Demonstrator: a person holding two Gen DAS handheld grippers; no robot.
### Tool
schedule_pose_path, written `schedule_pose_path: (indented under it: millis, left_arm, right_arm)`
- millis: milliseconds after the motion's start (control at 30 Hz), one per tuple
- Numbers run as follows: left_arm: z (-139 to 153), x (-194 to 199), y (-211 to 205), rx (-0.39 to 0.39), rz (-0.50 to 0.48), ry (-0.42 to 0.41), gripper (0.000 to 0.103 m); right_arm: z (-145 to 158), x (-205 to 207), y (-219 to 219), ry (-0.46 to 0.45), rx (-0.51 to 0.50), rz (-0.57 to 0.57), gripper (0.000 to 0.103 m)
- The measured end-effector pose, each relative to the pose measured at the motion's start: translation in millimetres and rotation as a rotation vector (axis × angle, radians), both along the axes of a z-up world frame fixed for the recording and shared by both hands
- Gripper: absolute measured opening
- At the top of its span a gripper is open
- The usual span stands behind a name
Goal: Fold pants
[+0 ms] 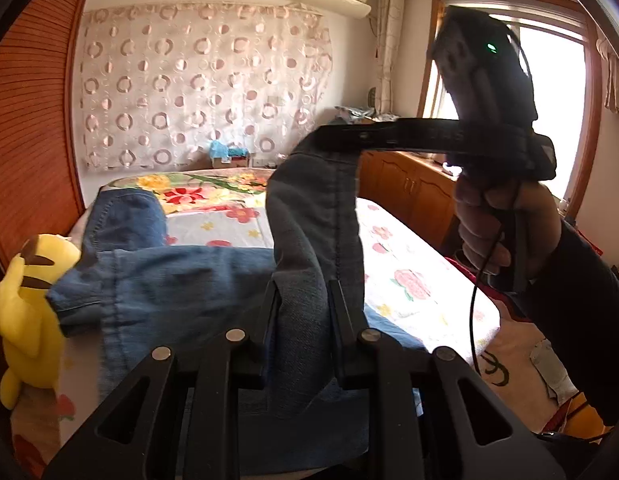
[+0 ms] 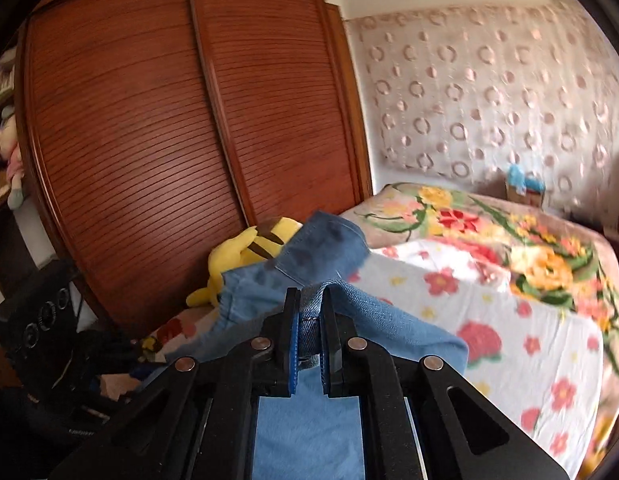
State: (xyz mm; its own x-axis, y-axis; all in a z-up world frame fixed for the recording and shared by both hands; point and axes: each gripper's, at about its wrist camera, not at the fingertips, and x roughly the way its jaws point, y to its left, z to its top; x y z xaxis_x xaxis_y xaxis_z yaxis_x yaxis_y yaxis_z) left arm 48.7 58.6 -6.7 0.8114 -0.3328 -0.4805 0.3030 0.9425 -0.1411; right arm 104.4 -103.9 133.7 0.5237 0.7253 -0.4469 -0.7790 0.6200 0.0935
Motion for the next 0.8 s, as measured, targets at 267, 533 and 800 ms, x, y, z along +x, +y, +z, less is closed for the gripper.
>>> schedule_pose_path:
  millis: [267,533,800]
  left_arm:
    - [-21,2,26,-0.002,0.079,0.065,0.023]
    - [-58,8,50,-0.010,0.144,0.160,0.023]
    - [-70,10,58,0.000,0.189,0.163,0.052]
  right_arm:
    - [-15,35,42,0.047,-0.065,0.035,0.008]
    - [-48,72,86,0.121,-0.128,0.027,0.008]
    - [-61,78,109,0.116,-0.179,0.006,0.008]
